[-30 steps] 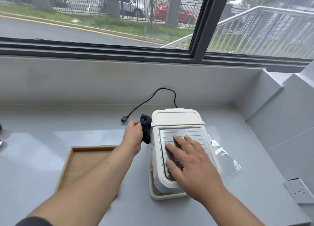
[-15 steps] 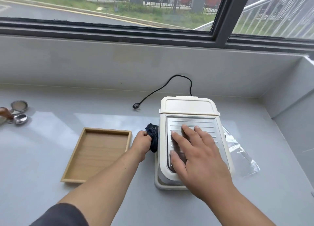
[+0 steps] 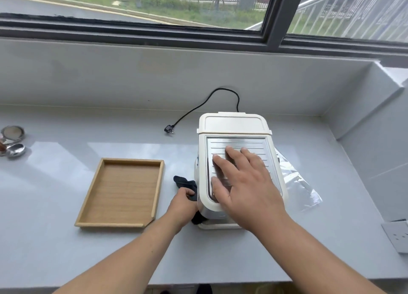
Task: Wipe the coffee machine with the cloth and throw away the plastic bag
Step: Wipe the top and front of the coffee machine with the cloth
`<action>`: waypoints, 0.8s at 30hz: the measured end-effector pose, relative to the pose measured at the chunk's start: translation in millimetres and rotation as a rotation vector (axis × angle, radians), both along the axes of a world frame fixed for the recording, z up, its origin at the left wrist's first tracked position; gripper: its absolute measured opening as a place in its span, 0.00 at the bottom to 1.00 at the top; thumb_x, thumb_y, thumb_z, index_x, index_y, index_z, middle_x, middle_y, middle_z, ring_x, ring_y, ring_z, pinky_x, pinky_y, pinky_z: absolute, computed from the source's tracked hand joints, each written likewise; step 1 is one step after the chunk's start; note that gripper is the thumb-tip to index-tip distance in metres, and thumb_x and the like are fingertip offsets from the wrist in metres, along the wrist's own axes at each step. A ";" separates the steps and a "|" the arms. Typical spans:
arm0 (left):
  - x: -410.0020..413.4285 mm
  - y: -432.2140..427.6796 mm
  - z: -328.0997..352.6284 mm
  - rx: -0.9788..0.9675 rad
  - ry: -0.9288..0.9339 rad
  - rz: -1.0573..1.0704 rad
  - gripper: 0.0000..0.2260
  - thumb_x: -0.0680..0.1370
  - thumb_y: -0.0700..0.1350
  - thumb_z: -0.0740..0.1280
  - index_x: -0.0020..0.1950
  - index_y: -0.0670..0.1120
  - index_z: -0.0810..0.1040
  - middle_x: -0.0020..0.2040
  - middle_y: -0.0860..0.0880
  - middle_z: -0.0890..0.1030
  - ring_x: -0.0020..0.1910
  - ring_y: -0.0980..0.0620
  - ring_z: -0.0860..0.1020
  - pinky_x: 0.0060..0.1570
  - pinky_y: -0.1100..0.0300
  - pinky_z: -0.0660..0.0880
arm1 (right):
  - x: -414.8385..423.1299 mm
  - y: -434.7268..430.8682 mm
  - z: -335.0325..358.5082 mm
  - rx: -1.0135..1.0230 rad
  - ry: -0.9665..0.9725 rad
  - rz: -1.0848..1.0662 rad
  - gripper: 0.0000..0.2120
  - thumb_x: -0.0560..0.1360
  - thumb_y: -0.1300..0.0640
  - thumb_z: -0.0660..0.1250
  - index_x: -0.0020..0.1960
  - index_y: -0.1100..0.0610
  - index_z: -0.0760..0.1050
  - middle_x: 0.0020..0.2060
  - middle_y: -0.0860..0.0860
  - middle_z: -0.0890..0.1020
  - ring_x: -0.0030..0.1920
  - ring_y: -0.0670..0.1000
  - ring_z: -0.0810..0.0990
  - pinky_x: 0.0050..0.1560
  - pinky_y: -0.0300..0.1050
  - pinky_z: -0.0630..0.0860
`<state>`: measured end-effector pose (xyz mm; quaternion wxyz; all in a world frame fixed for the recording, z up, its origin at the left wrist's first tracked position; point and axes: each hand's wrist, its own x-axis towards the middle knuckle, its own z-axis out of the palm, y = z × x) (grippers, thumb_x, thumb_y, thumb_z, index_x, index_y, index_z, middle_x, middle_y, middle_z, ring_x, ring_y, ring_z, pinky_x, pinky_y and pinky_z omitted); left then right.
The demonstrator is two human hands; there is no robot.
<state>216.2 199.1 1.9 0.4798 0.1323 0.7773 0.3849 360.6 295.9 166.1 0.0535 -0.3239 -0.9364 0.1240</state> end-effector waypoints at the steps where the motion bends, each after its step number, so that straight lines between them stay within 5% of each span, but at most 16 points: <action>1: 4.0 -2.4 2.9 0.005 0.027 -0.042 0.17 0.73 0.55 0.74 0.59 0.49 0.79 0.53 0.48 0.86 0.53 0.46 0.84 0.55 0.47 0.83 | 0.2 -0.2 0.1 0.004 0.018 -0.003 0.28 0.80 0.38 0.55 0.77 0.44 0.70 0.79 0.49 0.68 0.79 0.59 0.61 0.80 0.55 0.57; 3: 13.0 -8.9 6.4 -0.007 0.102 -0.087 0.16 0.72 0.57 0.72 0.52 0.47 0.79 0.48 0.46 0.85 0.45 0.48 0.82 0.48 0.49 0.82 | 1.1 -1.6 -0.3 0.001 0.048 -0.011 0.26 0.81 0.39 0.57 0.77 0.45 0.71 0.79 0.48 0.69 0.79 0.58 0.61 0.80 0.53 0.57; 7: 31.4 -25.7 3.9 -0.048 0.174 -0.072 0.07 0.70 0.44 0.70 0.43 0.47 0.74 0.41 0.49 0.81 0.38 0.49 0.77 0.35 0.56 0.72 | 3.3 -5.0 0.6 0.030 0.208 -0.010 0.19 0.81 0.51 0.67 0.70 0.52 0.79 0.71 0.52 0.78 0.75 0.60 0.69 0.77 0.55 0.65; 11: 54.6 -37.3 -1.8 -0.043 0.101 -0.030 0.10 0.72 0.43 0.72 0.38 0.49 0.71 0.33 0.52 0.77 0.30 0.53 0.73 0.31 0.59 0.68 | 28.8 -26.6 -13.1 0.351 0.504 0.104 0.08 0.77 0.61 0.70 0.54 0.60 0.84 0.49 0.54 0.83 0.51 0.59 0.79 0.55 0.52 0.76; 13: 66.5 -38.7 -4.3 -0.025 0.077 -0.019 0.10 0.72 0.44 0.72 0.36 0.49 0.72 0.29 0.55 0.76 0.24 0.60 0.71 0.25 0.65 0.66 | 53.6 -52.9 -34.7 0.302 0.495 0.188 0.05 0.77 0.61 0.69 0.51 0.59 0.82 0.42 0.53 0.81 0.43 0.57 0.77 0.47 0.49 0.74; 15: 76.6 -37.4 -5.8 -0.006 0.058 -0.018 0.10 0.73 0.43 0.72 0.36 0.48 0.72 0.28 0.55 0.76 0.24 0.60 0.71 0.26 0.65 0.67 | 80.2 -76.5 -62.7 0.114 0.354 0.162 0.05 0.77 0.58 0.68 0.51 0.55 0.81 0.40 0.50 0.81 0.40 0.53 0.78 0.42 0.49 0.76; 19: 90.4 -30.5 -5.6 0.024 0.065 -0.102 0.09 0.74 0.42 0.73 0.38 0.47 0.74 0.32 0.54 0.79 0.33 0.53 0.75 0.35 0.59 0.71 | 106.0 -87.9 -114.2 -0.570 -0.012 -0.387 0.13 0.82 0.45 0.60 0.63 0.44 0.77 0.48 0.43 0.84 0.44 0.46 0.83 0.49 0.49 0.83; 24: 107.5 -14.3 -3.5 0.005 0.118 -0.280 0.06 0.74 0.40 0.70 0.46 0.51 0.81 0.42 0.52 0.84 0.43 0.51 0.81 0.41 0.58 0.74 | 98.1 -57.8 -155.0 -1.313 0.422 -0.938 0.12 0.83 0.47 0.65 0.60 0.54 0.78 0.51 0.56 0.86 0.41 0.53 0.89 0.46 0.50 0.87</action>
